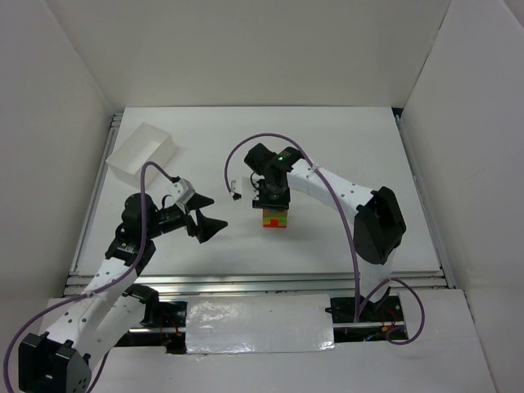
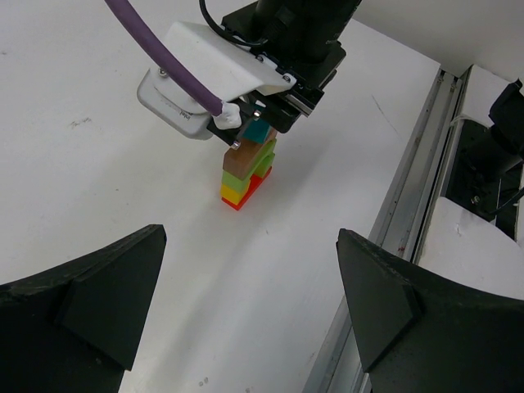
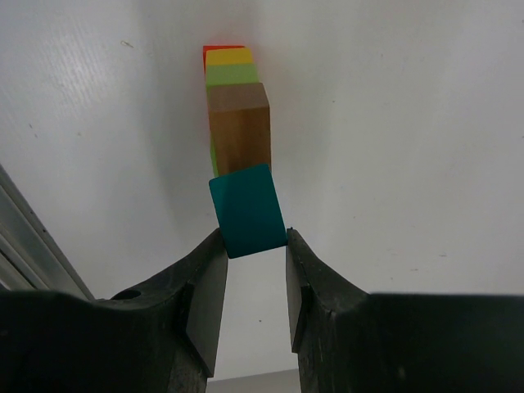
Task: Build the wood block tower
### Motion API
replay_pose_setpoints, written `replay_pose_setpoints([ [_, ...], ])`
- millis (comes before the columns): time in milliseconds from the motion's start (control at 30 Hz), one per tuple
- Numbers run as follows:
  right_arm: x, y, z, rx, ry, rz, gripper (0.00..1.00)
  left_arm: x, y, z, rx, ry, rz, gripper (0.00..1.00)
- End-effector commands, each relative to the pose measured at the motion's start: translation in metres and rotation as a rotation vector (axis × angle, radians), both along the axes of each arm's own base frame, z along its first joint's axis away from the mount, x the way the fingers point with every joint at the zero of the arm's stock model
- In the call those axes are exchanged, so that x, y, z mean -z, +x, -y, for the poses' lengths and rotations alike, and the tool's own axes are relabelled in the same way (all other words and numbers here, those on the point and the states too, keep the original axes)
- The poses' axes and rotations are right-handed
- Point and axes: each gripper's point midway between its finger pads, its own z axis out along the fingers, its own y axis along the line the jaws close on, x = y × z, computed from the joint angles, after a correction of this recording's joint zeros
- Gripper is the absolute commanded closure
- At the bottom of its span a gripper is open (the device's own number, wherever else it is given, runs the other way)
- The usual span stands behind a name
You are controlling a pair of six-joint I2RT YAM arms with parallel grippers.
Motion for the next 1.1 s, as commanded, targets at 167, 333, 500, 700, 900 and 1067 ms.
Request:
replay_pose_setpoints([
  [167, -0.004, 0.017, -0.009, 0.076, 0.03, 0.071, 0.68, -0.023, 0.007, -0.002, -0.032, -0.015, 0.082, 0.01],
  [333, -0.005, 0.018, -0.015, 0.098, 0.047, 0.073, 0.68, -0.025, 0.007, -0.006, -0.061, -0.02, 0.098, 0.01],
  [500, -0.006, 0.015, -0.019, 0.114, 0.067, 0.061, 0.68, -0.024, 0.022, -0.019, -0.192, -0.041, 0.087, 0.01],
  [700, -0.011, 0.012, -0.022, 0.113, 0.08, 0.066, 0.69, -0.021, 0.047, -0.044, -0.413, -0.065, 0.036, 0.01],
  [900, -0.009, 0.008, -0.025, 0.11, 0.082, 0.064, 0.69, -0.026, 0.06, -0.074, -0.624, -0.11, 0.019, 0.01],
  [1067, -0.008, 0.01, -0.025, 0.113, 0.079, 0.07, 0.68, -0.023, 0.064, -0.092, -0.736, -0.138, -0.006, 0.01],
])
